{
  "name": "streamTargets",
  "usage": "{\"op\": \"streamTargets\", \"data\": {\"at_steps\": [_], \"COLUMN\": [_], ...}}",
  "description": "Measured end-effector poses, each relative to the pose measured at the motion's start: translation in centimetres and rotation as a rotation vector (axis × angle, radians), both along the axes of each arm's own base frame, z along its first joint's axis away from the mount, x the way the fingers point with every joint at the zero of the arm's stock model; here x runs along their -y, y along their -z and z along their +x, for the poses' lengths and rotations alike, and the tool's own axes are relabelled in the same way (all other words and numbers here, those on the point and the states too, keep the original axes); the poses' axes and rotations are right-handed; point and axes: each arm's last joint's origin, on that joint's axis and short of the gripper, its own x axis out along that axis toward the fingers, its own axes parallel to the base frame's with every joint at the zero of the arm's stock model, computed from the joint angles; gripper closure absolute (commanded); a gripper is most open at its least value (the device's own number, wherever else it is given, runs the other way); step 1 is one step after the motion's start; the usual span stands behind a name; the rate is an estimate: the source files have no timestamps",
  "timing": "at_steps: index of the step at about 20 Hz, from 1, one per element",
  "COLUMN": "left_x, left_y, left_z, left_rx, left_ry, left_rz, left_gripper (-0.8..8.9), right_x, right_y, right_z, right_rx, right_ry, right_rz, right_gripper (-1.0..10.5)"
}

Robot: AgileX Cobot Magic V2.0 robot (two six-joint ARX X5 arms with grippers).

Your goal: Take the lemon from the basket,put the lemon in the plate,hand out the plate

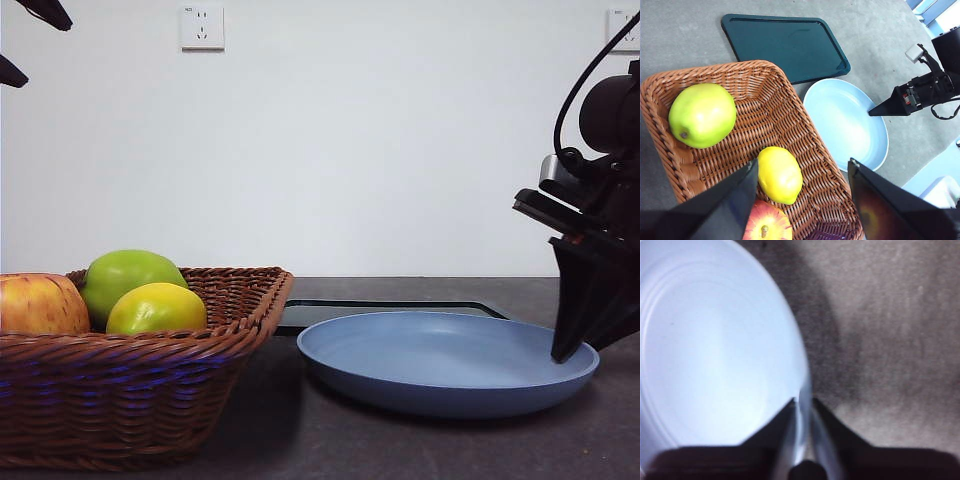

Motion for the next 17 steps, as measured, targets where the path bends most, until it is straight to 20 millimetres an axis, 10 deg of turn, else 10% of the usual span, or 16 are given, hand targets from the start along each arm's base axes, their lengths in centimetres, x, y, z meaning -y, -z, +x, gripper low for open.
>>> {"op": "streamTargets", "data": {"at_steps": [17], "left_x": [4.4], "left_y": [2.1], "left_z": [1.7], "left_rx": [-0.144], "left_ry": [0.089], "left_rz": [0.061], "left_gripper": [4.11], "right_x": [1.6], "right_y": [-8.9], "right_z": [-5.0], "right_rx": [0.275], "right_ry": [0.042], "right_rz": [0.039], "right_gripper": [9.4]}}
